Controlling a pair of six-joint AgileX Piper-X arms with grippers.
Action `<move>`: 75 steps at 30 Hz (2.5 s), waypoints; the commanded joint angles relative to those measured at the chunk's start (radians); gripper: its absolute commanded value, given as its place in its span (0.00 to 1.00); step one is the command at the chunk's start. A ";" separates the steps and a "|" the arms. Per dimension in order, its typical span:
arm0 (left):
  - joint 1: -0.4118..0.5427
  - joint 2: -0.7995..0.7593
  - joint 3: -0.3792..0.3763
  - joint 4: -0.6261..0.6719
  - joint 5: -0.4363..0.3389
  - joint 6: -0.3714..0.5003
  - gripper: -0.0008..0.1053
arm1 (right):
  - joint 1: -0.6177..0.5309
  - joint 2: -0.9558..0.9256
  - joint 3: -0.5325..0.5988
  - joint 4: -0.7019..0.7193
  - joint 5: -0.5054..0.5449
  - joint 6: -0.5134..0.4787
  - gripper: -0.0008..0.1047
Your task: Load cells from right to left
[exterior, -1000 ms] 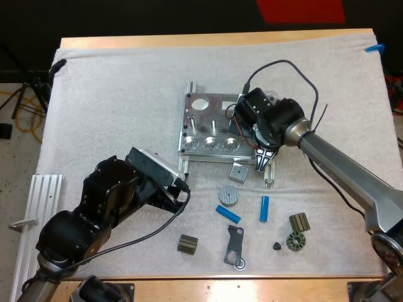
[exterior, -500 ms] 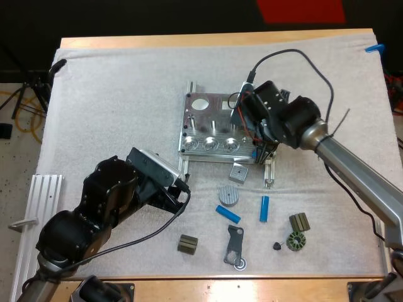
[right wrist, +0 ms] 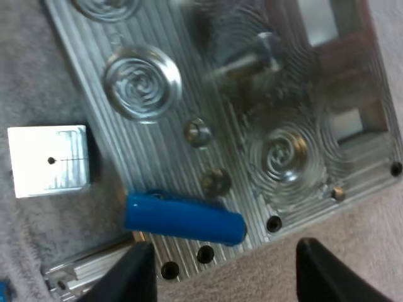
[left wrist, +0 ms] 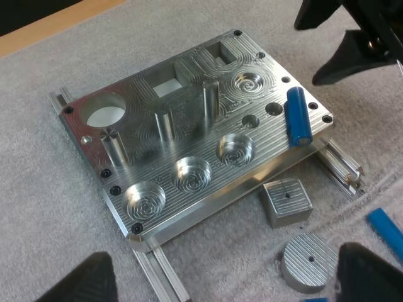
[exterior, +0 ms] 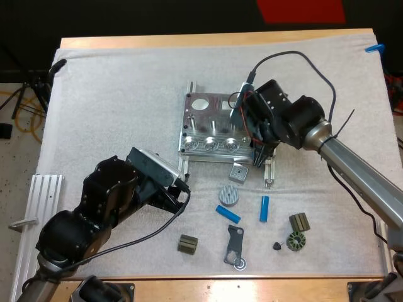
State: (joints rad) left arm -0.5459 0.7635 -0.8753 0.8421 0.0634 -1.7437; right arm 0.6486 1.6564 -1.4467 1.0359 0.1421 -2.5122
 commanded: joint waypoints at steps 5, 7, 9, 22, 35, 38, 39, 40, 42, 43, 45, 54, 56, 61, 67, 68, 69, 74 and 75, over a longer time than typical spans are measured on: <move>-0.001 -0.007 -0.001 -0.010 0.000 -0.002 0.66 | -0.005 -0.008 0.007 0.001 -0.029 -0.086 0.47; -0.001 -0.007 -0.001 -0.010 0.000 -0.002 0.66 | -0.005 -0.008 0.017 0.010 -0.033 -0.129 0.47; -0.001 -0.007 -0.001 -0.010 0.000 -0.002 0.66 | -0.005 -0.008 0.034 0.010 -0.033 -0.150 0.47; -0.001 -0.007 -0.001 -0.010 0.019 0.025 0.66 | -0.005 -0.052 0.058 0.052 -0.008 0.231 0.43; -0.001 0.096 -0.001 -0.082 0.130 0.113 0.66 | -0.058 -0.224 0.058 0.292 -0.116 0.593 0.43; -0.007 0.162 -0.001 -0.125 0.142 0.146 0.66 | -0.092 -0.275 0.058 0.292 -0.170 0.626 0.43; -0.008 0.171 -0.001 -0.137 0.142 0.153 0.66 | -0.099 -0.289 0.058 0.292 -0.173 0.629 0.43; -0.015 0.194 -0.001 -0.164 0.142 0.161 0.66 | -0.111 -0.306 0.058 0.292 -0.176 0.631 0.43; -0.030 0.227 -0.001 -0.200 0.150 0.166 0.66 | -0.124 -0.333 0.058 0.292 -0.177 0.631 0.43; -0.043 0.244 -0.001 -0.223 0.151 0.167 0.66 | -0.135 -0.352 0.058 0.290 -0.177 0.631 0.43; -0.067 0.276 -0.001 -0.259 0.151 0.168 0.66 | -0.146 -0.377 0.058 0.289 -0.177 0.631 0.43; -0.170 0.481 -0.036 -0.372 0.078 0.162 0.66 | -0.149 -0.444 0.060 0.284 -0.177 0.652 0.43; -0.178 0.550 -0.079 -0.374 0.073 0.152 0.66 | -0.149 -0.451 0.059 0.285 -0.177 0.654 0.43; -0.179 0.667 -0.185 -0.370 0.073 0.149 0.66 | -0.149 -0.452 0.059 0.285 -0.177 0.658 0.43; -0.184 0.779 -0.275 -0.369 0.044 0.149 0.66 | -0.149 -0.452 0.059 0.277 -0.174 0.662 0.43; -0.184 0.795 -0.282 -0.369 0.034 0.149 0.66 | -0.149 -0.452 0.059 0.272 -0.172 0.662 0.43; -0.184 0.808 -0.283 -0.369 0.033 0.149 0.66 | -0.149 -0.452 0.059 0.271 -0.170 0.662 0.43; -0.184 0.890 -0.289 -0.369 0.015 0.149 0.66 | -0.149 -0.452 0.059 0.234 -0.170 0.670 0.43; -0.184 0.900 -0.291 -0.369 0.015 0.149 0.66 | -0.149 -0.452 0.059 0.231 -0.170 0.673 0.43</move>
State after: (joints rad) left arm -0.7230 1.6599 -1.1567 0.4841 0.0978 -1.5863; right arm 0.5040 1.2131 -1.3843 1.2733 -0.0247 -1.8455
